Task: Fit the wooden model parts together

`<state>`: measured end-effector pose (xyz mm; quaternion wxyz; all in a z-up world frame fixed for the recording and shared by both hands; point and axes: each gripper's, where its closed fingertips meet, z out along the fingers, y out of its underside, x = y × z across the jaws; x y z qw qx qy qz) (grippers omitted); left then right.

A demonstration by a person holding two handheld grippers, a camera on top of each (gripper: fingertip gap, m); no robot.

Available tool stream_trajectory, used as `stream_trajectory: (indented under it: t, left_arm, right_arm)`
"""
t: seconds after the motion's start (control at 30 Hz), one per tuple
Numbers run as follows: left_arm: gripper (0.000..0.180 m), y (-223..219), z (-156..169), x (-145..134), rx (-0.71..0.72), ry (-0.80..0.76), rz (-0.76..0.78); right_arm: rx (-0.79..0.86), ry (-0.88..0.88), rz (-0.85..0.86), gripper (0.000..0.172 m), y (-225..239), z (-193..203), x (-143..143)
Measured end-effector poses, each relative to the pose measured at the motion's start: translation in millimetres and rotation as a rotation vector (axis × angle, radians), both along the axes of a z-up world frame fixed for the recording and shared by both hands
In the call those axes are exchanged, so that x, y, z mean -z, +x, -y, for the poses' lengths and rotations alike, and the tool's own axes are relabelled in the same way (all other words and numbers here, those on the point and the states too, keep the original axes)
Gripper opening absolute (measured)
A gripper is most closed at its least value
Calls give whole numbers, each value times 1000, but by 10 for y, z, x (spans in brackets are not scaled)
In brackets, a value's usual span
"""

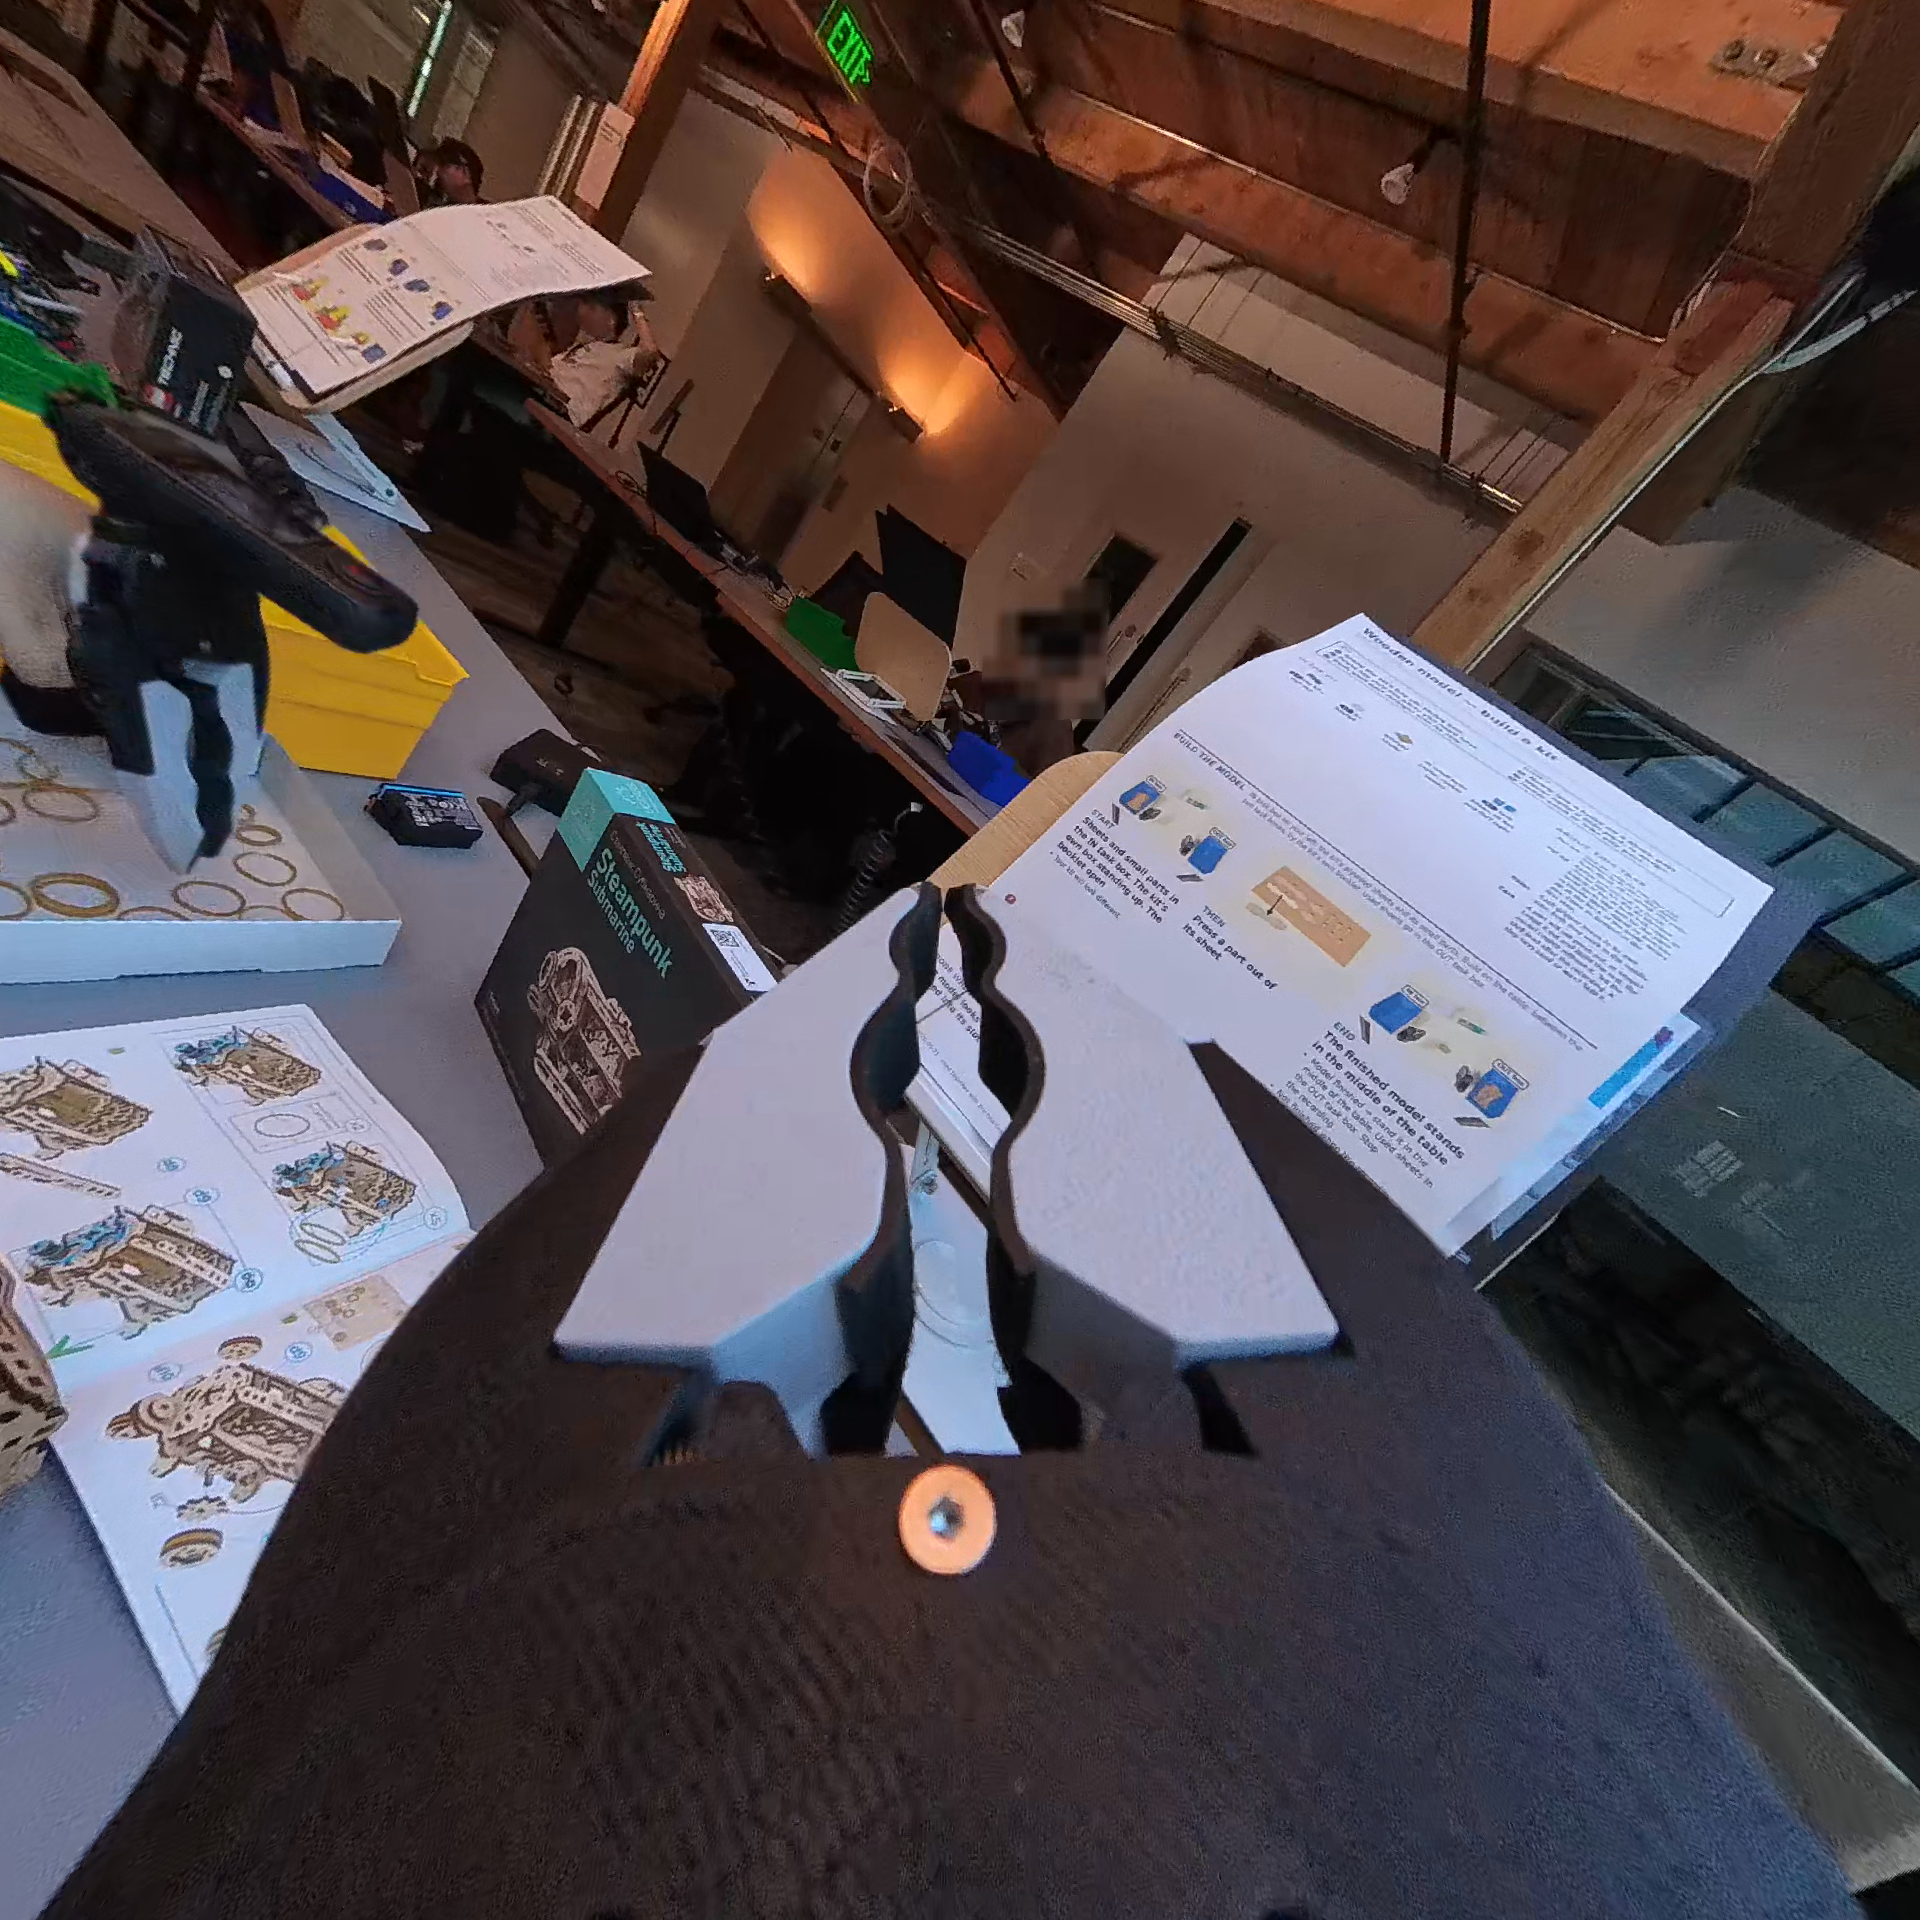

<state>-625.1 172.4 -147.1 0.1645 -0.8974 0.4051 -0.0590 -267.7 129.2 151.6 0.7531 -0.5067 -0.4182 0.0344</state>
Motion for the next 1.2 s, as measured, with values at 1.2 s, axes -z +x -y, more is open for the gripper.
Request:
stream_trajectory:
  t: [1.2]
  left_arm:
    - [14,76,68,-288,13,72,9]
  right_arm:
    - [-131,-109,240,24,-820,65,636]
